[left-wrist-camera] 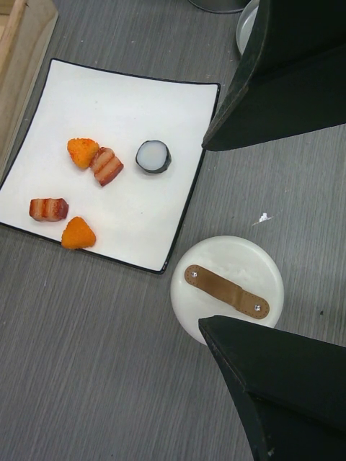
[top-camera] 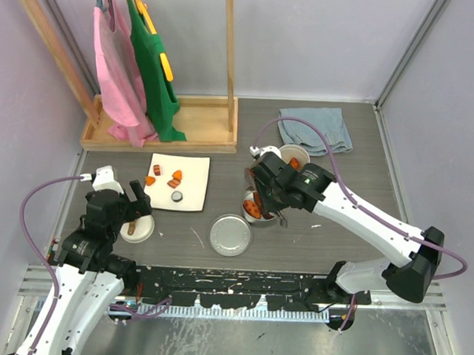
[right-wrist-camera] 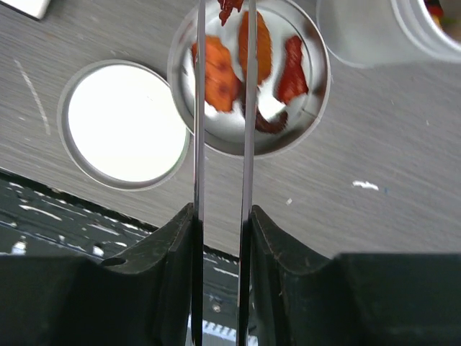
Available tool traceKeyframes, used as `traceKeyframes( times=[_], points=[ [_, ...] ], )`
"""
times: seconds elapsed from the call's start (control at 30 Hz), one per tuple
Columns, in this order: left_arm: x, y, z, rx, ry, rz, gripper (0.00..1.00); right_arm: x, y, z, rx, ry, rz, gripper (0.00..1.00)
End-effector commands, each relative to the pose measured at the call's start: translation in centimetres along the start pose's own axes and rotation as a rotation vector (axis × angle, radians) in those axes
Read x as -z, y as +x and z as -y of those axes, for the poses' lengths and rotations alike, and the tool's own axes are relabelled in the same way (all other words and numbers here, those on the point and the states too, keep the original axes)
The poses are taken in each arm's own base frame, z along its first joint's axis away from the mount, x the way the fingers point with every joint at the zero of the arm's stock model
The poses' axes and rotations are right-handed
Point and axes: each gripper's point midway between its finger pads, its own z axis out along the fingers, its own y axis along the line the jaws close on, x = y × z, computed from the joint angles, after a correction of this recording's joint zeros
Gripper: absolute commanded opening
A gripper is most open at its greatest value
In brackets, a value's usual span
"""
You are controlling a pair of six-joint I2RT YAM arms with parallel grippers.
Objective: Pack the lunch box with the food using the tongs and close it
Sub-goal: Place the fake food in the packing box.
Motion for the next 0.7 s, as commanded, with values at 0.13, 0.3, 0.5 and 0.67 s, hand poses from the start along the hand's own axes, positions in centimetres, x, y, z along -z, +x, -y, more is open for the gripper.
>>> traceKeyframes(
  times=[0.13, 0.3, 0.5, 0.67],
  points=[
    [-0.1, -0.9, 0.6, 0.013, 0.019, 0.021, 0.98, 0.9, 3.3, 3.0, -0.052, 0.058, -0.042, 0.37],
    [0.0, -1.0, 0.6, 0.014, 0.021, 0.023, 0.98, 0.4, 4.9, 3.4, -0.039, 0.070, -0.090, 0.37],
    [0.1, -1.0, 0.5, 0.017, 0.019, 0.029, 0.98, -0.4, 5.8, 4.0, -0.021, 0.109, -0.118, 0.38],
    [0.0, -0.9, 0.6, 0.015, 0.018, 0.020, 0.98, -0.9, 5.9, 4.2, -0.006, 0.125, -0.136, 0.39]
  ],
)
